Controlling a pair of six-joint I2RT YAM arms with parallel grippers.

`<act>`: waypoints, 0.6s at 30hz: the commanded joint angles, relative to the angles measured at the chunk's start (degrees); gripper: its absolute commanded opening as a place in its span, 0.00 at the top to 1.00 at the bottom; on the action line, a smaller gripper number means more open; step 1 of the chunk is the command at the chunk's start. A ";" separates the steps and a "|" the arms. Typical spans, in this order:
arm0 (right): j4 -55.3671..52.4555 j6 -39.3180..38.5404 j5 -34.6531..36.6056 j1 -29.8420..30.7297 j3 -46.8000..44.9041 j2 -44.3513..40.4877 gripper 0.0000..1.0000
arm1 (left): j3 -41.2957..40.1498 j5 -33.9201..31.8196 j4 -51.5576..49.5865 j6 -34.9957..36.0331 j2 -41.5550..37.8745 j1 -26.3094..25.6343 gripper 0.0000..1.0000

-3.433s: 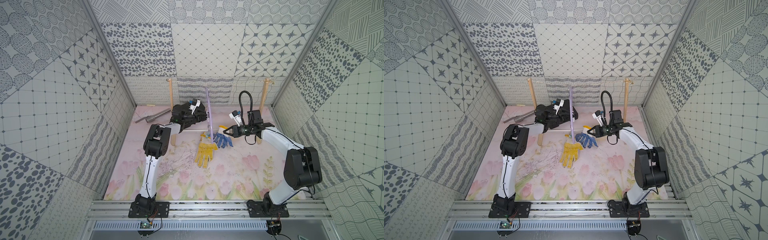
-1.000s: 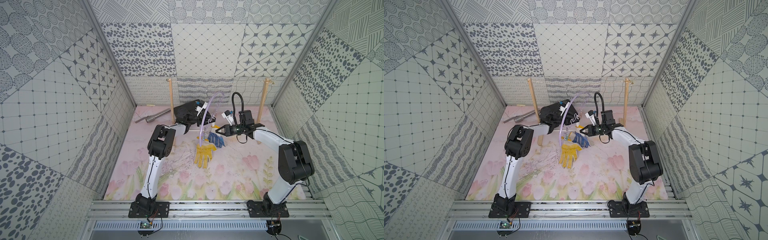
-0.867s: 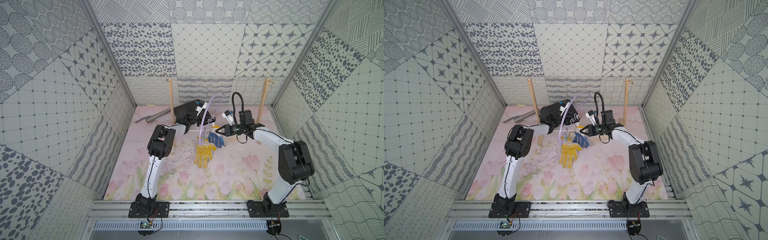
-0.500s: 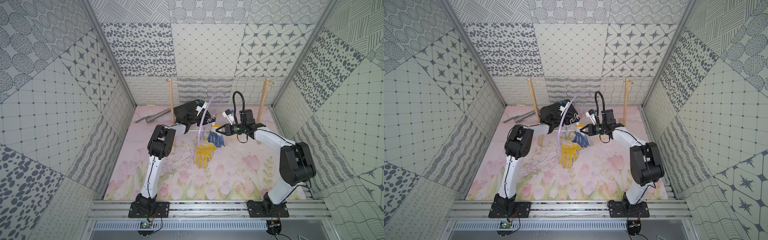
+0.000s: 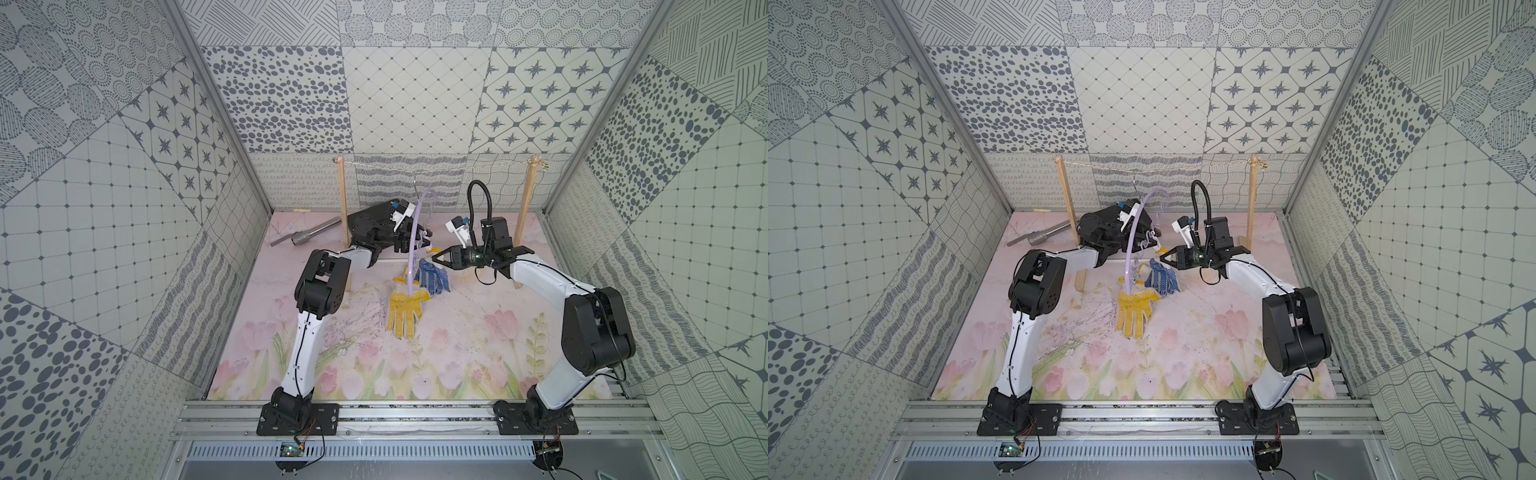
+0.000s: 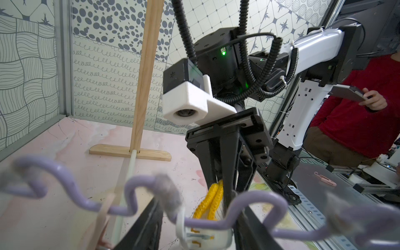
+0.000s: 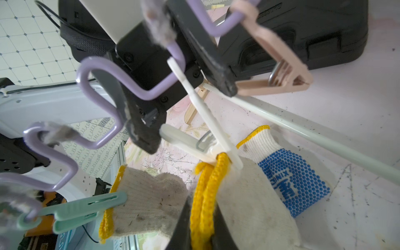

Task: Clip the gloves onto a hanger to dry
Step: Clamp the glove onto the hanger.

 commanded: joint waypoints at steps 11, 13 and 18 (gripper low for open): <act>-0.26 1.02 8.16 -0.25 -2.40 -3.91 0.35 | 0.08 0.18 4.11 0.62 -1.34 -0.17 0.48; -0.58 2.30 11.79 -0.80 -3.85 -5.32 0.32 | 0.10 0.18 3.96 0.59 -0.92 0.02 0.47; -0.99 5.41 18.84 -2.83 -7.32 -9.43 0.29 | -1.36 -2.28 3.19 1.03 0.67 1.10 0.44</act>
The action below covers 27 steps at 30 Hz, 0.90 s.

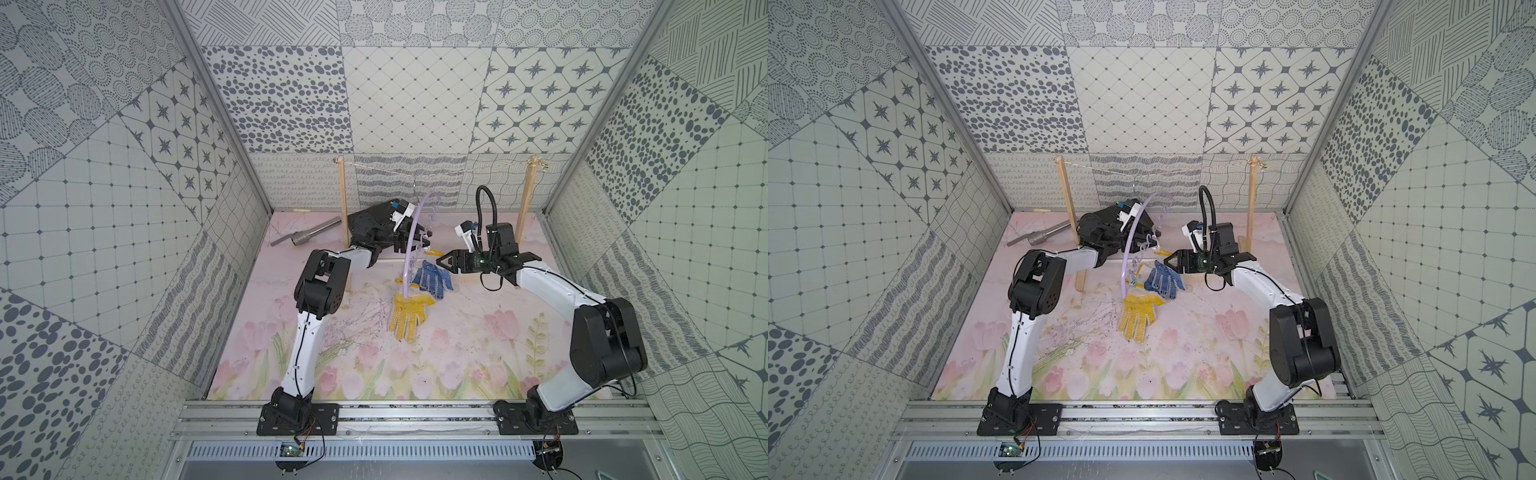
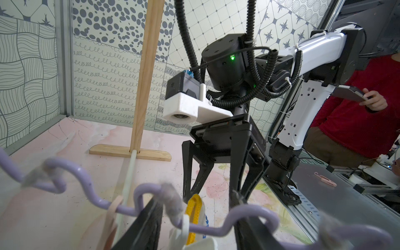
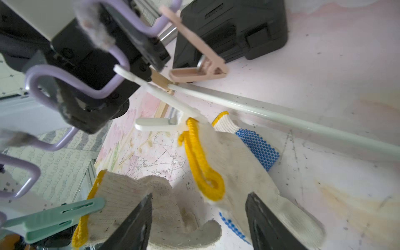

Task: Clip the gloves onto a hanger to dry
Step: Clamp the glove onto the hanger.

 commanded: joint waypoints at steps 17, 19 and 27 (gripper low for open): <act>1.62 4.57 6.43 -1.72 -6.62 -7.71 0.31 | -20.92 -19.60 -18.31 25.07 -10.64 4.54 0.40; 1.71 4.69 6.77 -1.72 -7.17 -7.90 0.31 | -23.19 -22.51 -21.19 27.30 -12.40 4.81 0.38; 2.41 5.61 7.66 -1.72 -9.30 -9.90 0.32 | -29.71 -37.43 -36.55 35.41 -20.82 4.55 0.35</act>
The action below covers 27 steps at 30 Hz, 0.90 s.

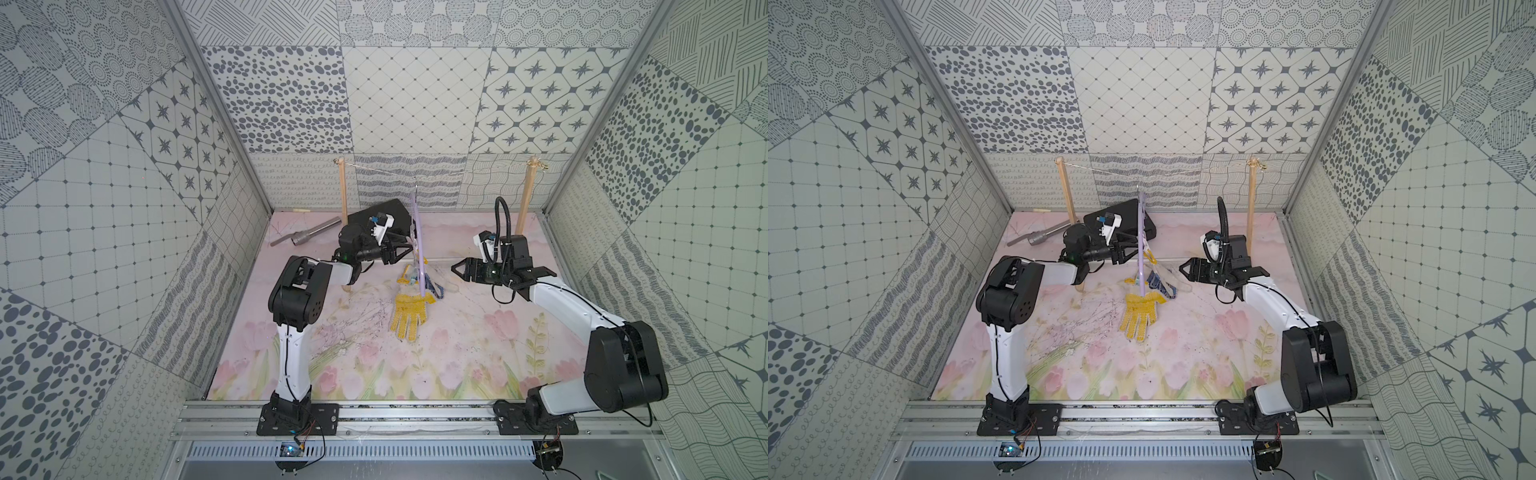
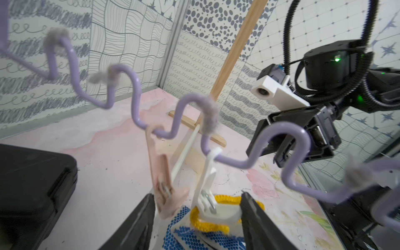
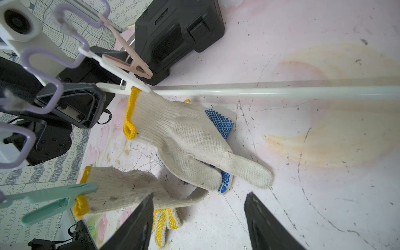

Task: Clip the gloves onto a hanger to dry
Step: Clamp the glove onto the hanger, then adjust the glove at the center of the board.

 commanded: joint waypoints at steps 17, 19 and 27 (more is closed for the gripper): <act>-2.83 0.18 3.21 0.21 -6.96 -9.70 0.38 | -14.07 -45.84 -45.12 8.77 -29.20 -3.54 0.34; -3.84 0.18 3.52 0.16 -8.17 -11.15 0.39 | -14.36 -47.99 -47.20 8.60 -30.39 -4.90 0.33; -10.67 -0.20 5.72 0.21 -11.27 -16.44 0.40 | -19.51 -50.57 -47.19 3.29 -36.52 -6.72 0.34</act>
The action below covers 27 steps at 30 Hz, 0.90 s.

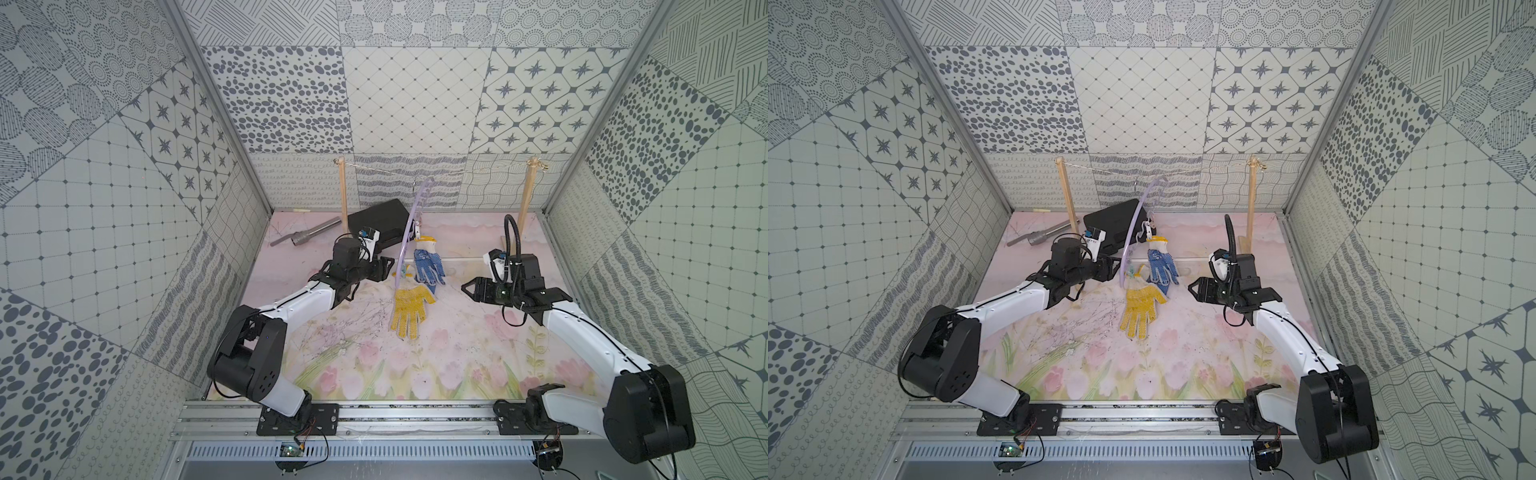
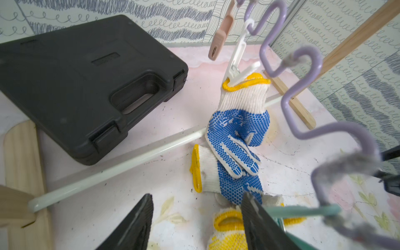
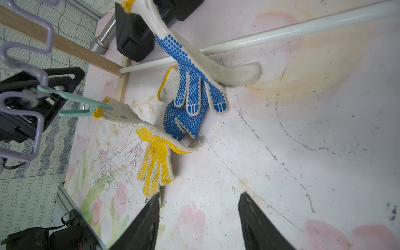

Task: Clip the gloves onto a hanger to dry
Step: Adjust the glove at the center of the board.

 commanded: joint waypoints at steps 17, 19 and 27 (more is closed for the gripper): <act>-14.32 7.34 8.37 0.40 -4.48 -11.93 0.61 | -11.53 -9.27 -4.32 -6.59 -13.50 -2.84 0.36; -14.17 7.25 8.27 0.75 -3.95 -10.67 0.60 | -11.54 -11.15 -5.76 -6.89 -14.40 -2.86 0.35; -6.07 6.13 5.84 4.05 -1.43 -2.35 0.58 | -10.36 -15.19 -12.67 -8.41 -16.54 -1.35 0.35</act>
